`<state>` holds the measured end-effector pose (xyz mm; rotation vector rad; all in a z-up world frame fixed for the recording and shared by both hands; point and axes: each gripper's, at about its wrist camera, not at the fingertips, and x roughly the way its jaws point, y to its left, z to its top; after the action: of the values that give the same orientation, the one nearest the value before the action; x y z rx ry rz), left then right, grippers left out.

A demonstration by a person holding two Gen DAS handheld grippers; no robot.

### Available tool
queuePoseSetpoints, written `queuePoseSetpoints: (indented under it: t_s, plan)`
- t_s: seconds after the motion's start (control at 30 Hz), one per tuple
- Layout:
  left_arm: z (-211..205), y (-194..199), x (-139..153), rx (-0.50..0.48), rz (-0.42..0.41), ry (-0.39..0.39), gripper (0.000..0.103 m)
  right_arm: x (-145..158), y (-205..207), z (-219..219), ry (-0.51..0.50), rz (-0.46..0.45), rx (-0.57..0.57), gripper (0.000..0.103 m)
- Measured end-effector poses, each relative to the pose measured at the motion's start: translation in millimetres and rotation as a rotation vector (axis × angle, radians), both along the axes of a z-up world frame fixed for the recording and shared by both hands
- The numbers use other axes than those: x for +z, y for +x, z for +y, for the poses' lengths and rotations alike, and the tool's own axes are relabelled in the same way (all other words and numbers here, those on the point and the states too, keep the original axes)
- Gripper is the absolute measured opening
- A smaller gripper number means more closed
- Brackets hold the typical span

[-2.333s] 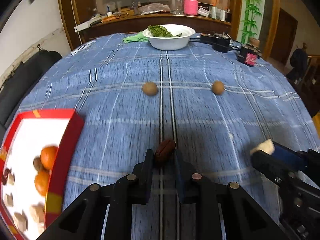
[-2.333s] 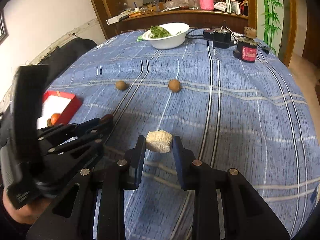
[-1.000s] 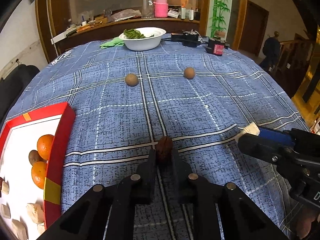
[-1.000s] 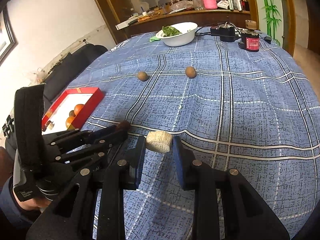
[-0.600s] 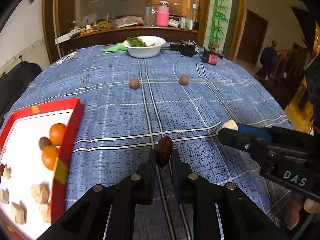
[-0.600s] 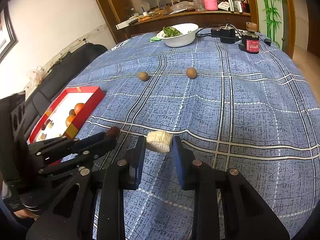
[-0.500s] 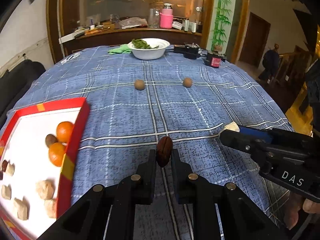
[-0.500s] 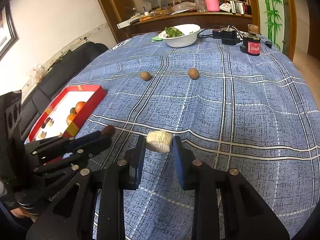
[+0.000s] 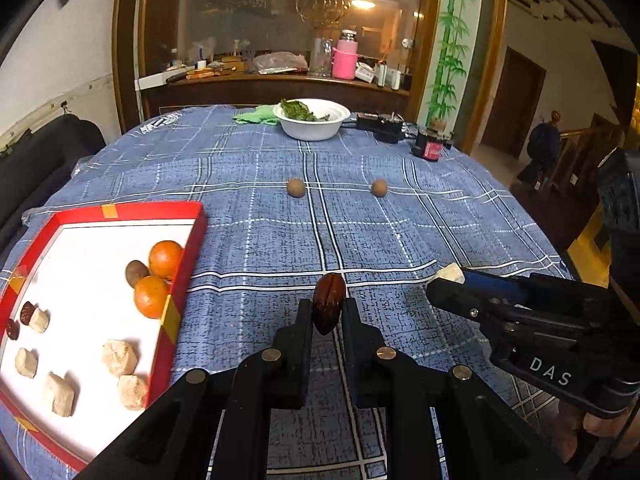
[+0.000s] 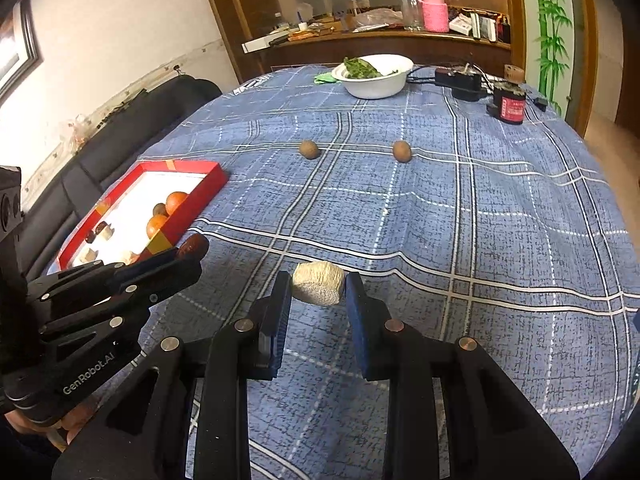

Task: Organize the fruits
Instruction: 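Carry the beige lump and red date toward the tray, then move the beige lump and red date over the red-rimmed white tray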

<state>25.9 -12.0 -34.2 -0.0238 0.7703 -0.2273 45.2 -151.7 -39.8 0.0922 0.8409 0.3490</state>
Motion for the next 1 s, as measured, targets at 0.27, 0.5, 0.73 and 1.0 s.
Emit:
queuePoseSetpoints:
  t_s: [0.27,0.5,0.73,1.0]
  plan:
    - [18.7,-6.3,4.6,0.062,-0.002,-0.005,0.014,5.0,-1.5,15.7,-0.014,-0.007,0.035,0.026]
    - [31.4,-9.9,6.2,0.101,-0.001,-0.009,0.014,9.1,-3.8,26.9,-0.013,-0.019,0.055,0.026]
    - [42.7,-11.7,7.7,0.131,0.003,-0.016,0.014,10.4,-4.1,37.5,-0.014,-0.021,0.077,0.026]
    - [54.9,-13.5,9.4,0.158,0.001,-0.028,0.014,12.2,-4.8,47.1,-0.01,-0.022,0.098,0.026]
